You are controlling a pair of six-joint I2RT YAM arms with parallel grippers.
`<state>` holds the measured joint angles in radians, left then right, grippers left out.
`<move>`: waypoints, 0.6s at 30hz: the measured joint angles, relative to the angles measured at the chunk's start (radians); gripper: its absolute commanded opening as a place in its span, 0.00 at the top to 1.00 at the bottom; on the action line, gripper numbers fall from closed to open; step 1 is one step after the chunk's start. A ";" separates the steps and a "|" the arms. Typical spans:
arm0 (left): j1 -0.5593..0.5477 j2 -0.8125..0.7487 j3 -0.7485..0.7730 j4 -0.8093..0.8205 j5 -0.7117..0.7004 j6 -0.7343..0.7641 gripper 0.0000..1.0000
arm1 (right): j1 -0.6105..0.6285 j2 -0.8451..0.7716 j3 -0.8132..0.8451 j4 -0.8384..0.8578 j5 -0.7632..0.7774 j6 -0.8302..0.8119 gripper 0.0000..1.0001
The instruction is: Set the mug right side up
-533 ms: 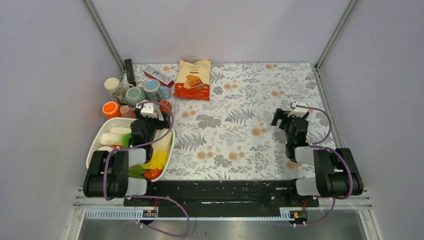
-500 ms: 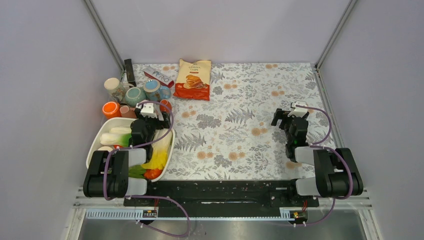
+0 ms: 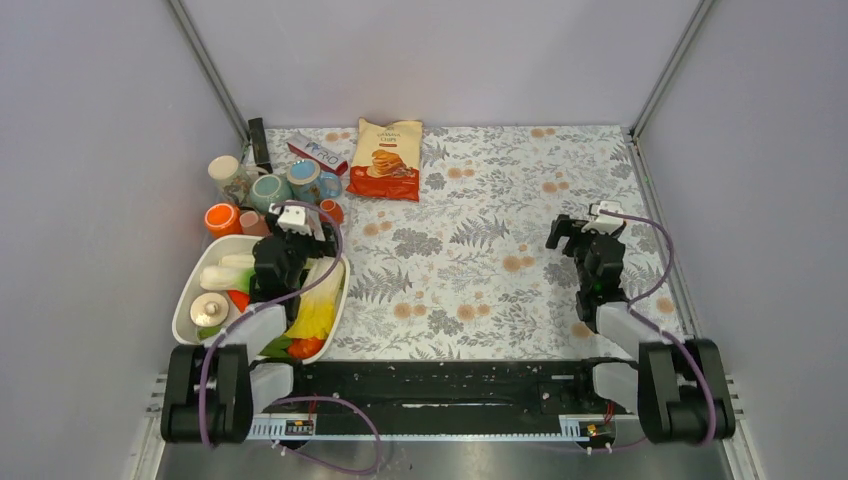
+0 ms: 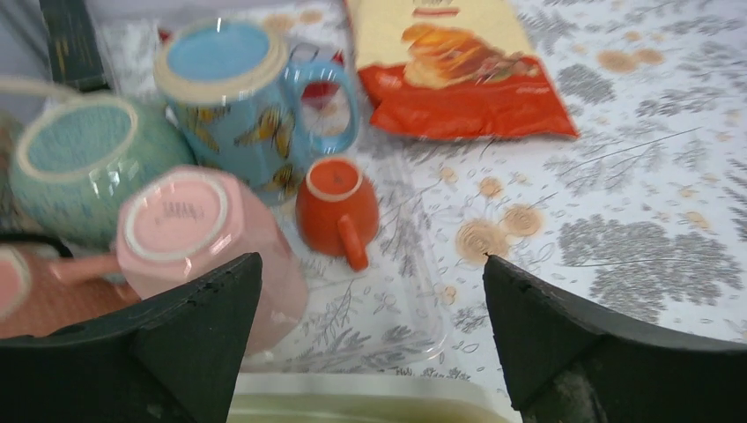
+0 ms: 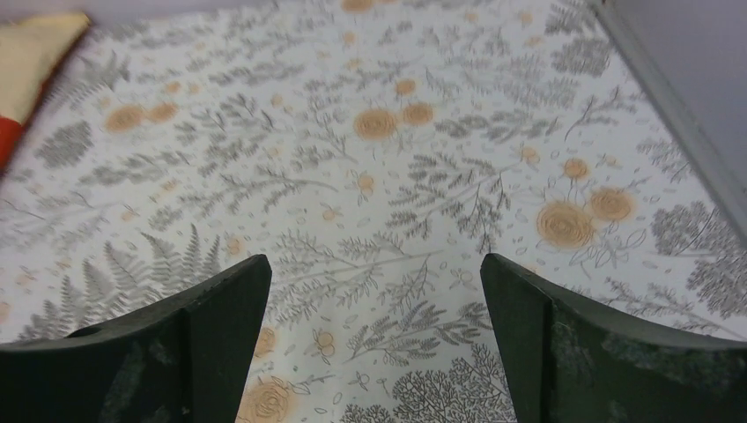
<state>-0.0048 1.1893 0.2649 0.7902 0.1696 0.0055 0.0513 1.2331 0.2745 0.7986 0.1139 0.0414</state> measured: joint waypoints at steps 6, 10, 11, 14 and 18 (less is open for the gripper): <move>0.001 -0.258 0.239 -0.435 0.197 0.135 0.01 | -0.002 -0.300 0.113 -0.283 -0.123 0.035 0.01; 0.000 -0.251 0.548 -0.833 0.328 0.275 0.01 | -0.002 -0.385 0.237 -0.482 -0.278 0.070 0.01; -0.001 -0.222 0.654 -0.961 0.356 0.318 0.01 | -0.002 -0.401 0.267 -0.527 -0.320 0.080 0.01; -0.007 -0.108 0.923 -1.246 0.384 0.427 0.01 | -0.001 -0.418 0.344 -0.628 -0.425 0.106 0.01; -0.041 0.077 1.193 -1.523 0.331 0.582 0.01 | 0.002 -0.414 0.378 -0.665 -0.581 0.158 0.01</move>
<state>-0.0456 1.2667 1.4582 -0.7330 0.5003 0.5877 0.0528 0.8192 0.6529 0.1337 -0.4675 0.1993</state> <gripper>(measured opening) 0.988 0.986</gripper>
